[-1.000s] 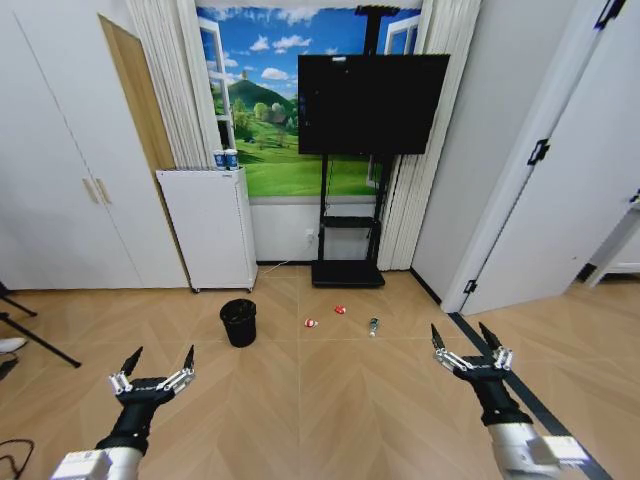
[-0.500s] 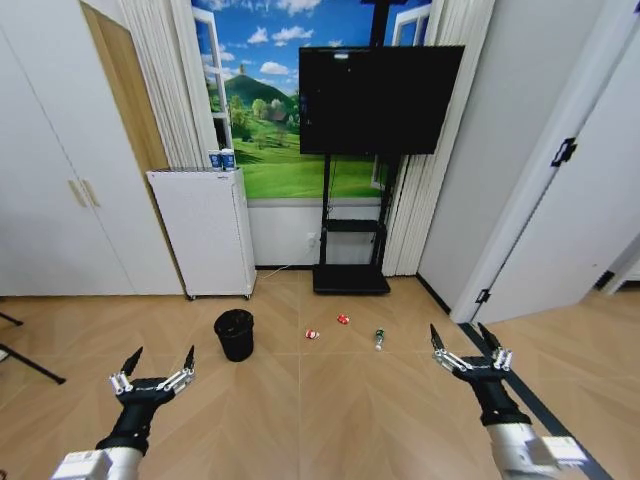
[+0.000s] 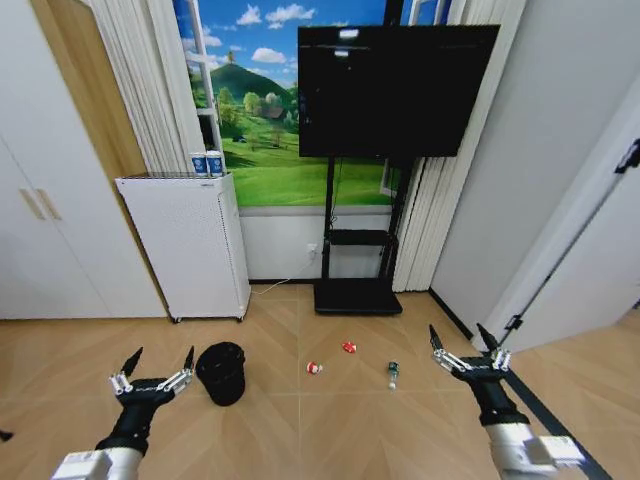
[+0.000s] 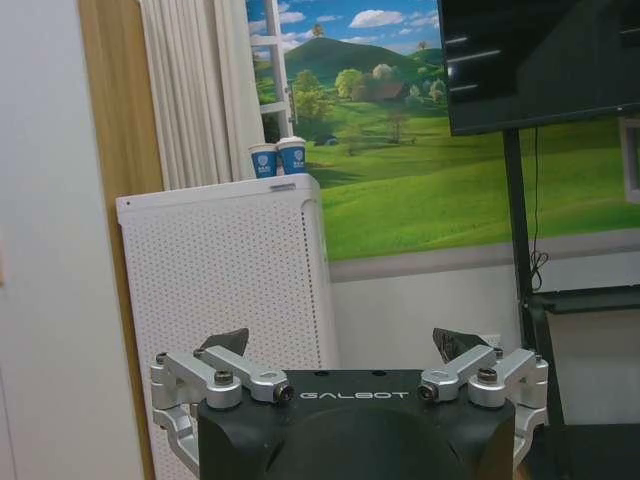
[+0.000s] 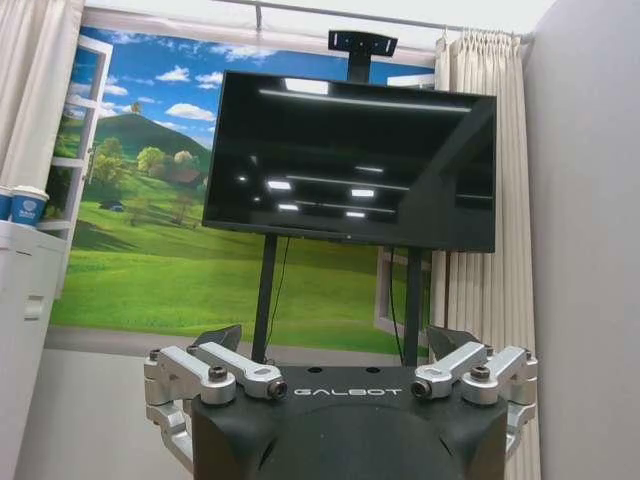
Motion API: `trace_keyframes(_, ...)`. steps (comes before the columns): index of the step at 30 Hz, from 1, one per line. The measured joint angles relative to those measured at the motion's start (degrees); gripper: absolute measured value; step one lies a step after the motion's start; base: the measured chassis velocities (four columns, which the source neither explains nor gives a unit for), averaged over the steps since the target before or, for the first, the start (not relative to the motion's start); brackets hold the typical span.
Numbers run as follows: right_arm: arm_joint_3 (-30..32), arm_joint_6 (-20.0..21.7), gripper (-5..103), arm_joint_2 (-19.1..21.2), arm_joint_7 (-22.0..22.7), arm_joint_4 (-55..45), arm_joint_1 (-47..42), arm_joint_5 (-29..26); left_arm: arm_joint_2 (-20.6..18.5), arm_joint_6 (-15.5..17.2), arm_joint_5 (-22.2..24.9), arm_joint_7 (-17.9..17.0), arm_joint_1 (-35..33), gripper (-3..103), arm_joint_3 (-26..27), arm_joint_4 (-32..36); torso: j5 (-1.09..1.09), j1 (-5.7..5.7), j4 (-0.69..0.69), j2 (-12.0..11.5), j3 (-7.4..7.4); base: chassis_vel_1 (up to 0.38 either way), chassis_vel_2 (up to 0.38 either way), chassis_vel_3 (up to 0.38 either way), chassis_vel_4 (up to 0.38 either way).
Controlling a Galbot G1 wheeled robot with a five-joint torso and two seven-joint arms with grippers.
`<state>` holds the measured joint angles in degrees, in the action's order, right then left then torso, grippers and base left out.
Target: Pick up the trash bin and place the garbage on the floor into it.
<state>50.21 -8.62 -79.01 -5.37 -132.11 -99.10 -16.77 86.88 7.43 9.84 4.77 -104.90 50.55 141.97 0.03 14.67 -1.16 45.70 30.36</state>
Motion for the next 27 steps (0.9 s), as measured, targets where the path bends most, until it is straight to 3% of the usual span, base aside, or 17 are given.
trace_keyframes(15, -0.14, -0.26, 100, 0.0, 0.3, 0.12, 0.01, 0.12, -0.06, 0.04, -0.03, -0.03, -0.04, 100, 0.05, -0.15, -0.03, -0.03, 0.0, 0.0, -0.03, -0.351, 0.35, 0.353, -0.355)
trace_keyframes(20, -0.11, -1.59, 100, 0.12, 1.2, 0.43, 0.13, -0.51, -0.03, 0.54, -2.12, -0.14, -0.37, 100, -0.05, -0.2, -0.04, -0.02, -0.01, -0.01, -0.02, -0.333, 0.329, 0.348, -0.322)
trace_keyframes(27, -0.22, -2.48, 100, -0.1, 0.67, 0.76, 0.13, -0.48, 0.22, 1.24, -2.72, -0.4, -0.74, 100, -0.33, -0.08, -0.03, -0.23, -0.01, -0.64, -0.33, -0.181, 0.177, 0.112, -0.127)
